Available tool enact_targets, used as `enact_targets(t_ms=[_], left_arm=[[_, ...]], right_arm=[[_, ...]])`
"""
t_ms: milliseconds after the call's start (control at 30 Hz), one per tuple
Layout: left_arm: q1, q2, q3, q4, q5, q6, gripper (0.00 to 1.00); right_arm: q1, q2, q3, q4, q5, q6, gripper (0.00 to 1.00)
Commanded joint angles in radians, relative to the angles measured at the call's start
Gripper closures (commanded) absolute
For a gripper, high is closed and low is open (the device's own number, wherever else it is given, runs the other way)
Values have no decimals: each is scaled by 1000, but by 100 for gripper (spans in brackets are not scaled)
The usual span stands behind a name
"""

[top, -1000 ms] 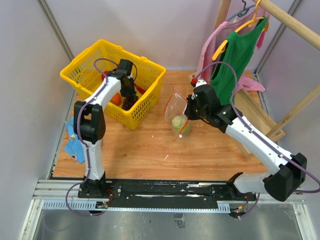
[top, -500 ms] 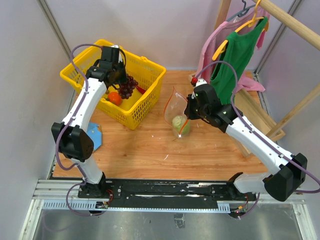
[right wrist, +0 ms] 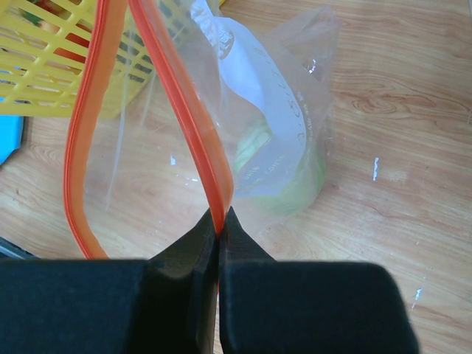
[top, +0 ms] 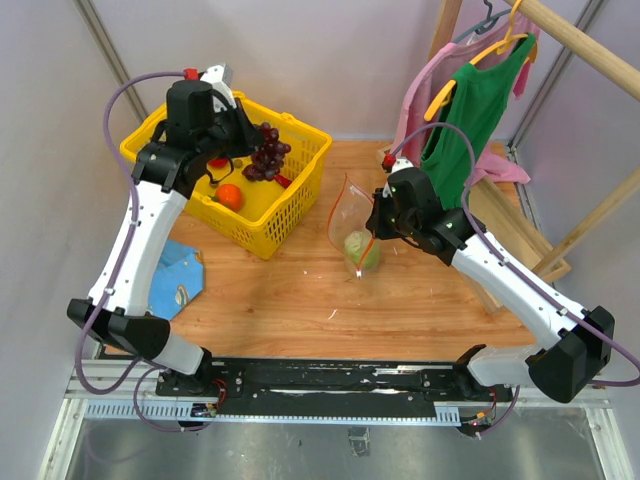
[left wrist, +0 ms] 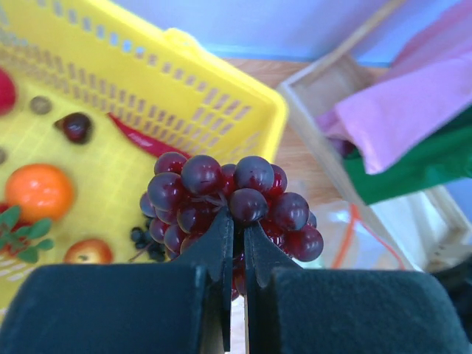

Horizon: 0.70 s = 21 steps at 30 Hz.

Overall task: Place the food in the zip-top bag and seal the zipper
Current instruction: Pick up the fake fruit from the bin, then place the fake fruit in the zipper food storage bag.

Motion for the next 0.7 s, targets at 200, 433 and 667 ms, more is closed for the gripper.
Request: enact_targets(t_ms=[200, 433, 667], left_arm=[[-136, -86, -15, 116, 253, -21, 100], [-227, -135, -164, 232, 347, -47, 100], [-316, -162, -330, 364, 378, -116, 100]], right_arm=[[-12, 18, 12, 35, -33, 51, 99], [-12, 14, 10, 39, -33, 60, 99], [-12, 15, 10, 46, -34, 69, 99]])
